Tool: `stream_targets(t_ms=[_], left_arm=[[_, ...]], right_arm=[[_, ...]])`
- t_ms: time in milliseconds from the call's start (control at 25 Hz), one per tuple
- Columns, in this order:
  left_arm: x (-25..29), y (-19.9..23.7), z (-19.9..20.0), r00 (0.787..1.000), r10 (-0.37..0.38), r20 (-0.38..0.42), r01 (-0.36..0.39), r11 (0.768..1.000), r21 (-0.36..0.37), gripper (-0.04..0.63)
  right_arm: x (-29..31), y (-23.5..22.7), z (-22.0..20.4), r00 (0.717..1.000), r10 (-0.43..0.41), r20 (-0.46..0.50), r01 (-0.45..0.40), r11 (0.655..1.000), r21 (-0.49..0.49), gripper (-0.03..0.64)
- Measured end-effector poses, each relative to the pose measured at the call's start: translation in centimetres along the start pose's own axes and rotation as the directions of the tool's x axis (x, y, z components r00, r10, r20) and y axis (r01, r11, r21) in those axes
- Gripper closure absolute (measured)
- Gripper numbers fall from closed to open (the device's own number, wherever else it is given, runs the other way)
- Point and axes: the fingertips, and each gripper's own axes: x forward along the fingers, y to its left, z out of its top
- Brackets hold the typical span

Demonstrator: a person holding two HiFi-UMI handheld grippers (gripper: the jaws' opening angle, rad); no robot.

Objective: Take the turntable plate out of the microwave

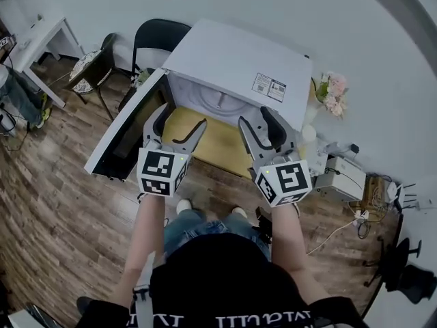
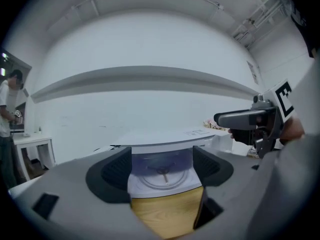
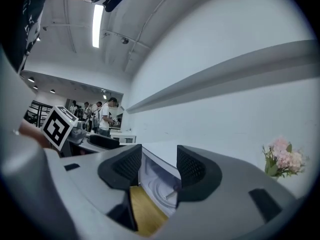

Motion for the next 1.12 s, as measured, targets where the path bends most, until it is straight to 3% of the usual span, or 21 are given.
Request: stream_targets(t_ms=[160, 320, 520, 720, 920, 1120], left_arm=[[0.8, 0.8, -1.2, 0.994, -0.103, -0.021, 0.103, 0.995, -0.011, 0.209], [1.6, 0.5, -2.2, 0.976, -0.212, -0.051, 0.21, 0.977, -0.043, 0.21], [3.0, 0.5, -4.3, 0.958, -0.271, -0.099, 0.263, 0.961, -0.087, 0.246], [4.8, 0.8, -6.6, 0.945, -0.296, -0.139, 0.271, 0.946, -0.176, 0.283], [7.5, 1.2, -10.0, 0.933, -0.276, -0.229, 0.236, 0.954, -0.186, 0.324], [10.6, 1.9, -12.6, 0.921, -0.298, -0.253, 0.195, 0.911, -0.362, 0.323]], right_arm=[[1.4, 1.4, -1.7, 0.997, -0.068, -0.042, 0.069, 0.997, 0.033, 0.39], [2.2, 2.1, -4.0, 0.987, -0.115, -0.116, 0.123, 0.99, 0.067, 0.37], [3.1, 2.0, -6.1, 0.975, -0.142, -0.173, 0.16, 0.983, 0.09, 0.368], [3.9, 1.2, -9.6, 0.965, -0.143, -0.22, 0.188, 0.961, 0.202, 0.368], [5.7, 0.5, -13.9, 0.954, -0.106, -0.279, 0.19, 0.937, 0.294, 0.368], [7.9, -1.0, -17.0, 0.946, -0.096, -0.311, 0.219, 0.894, 0.391, 0.368]])
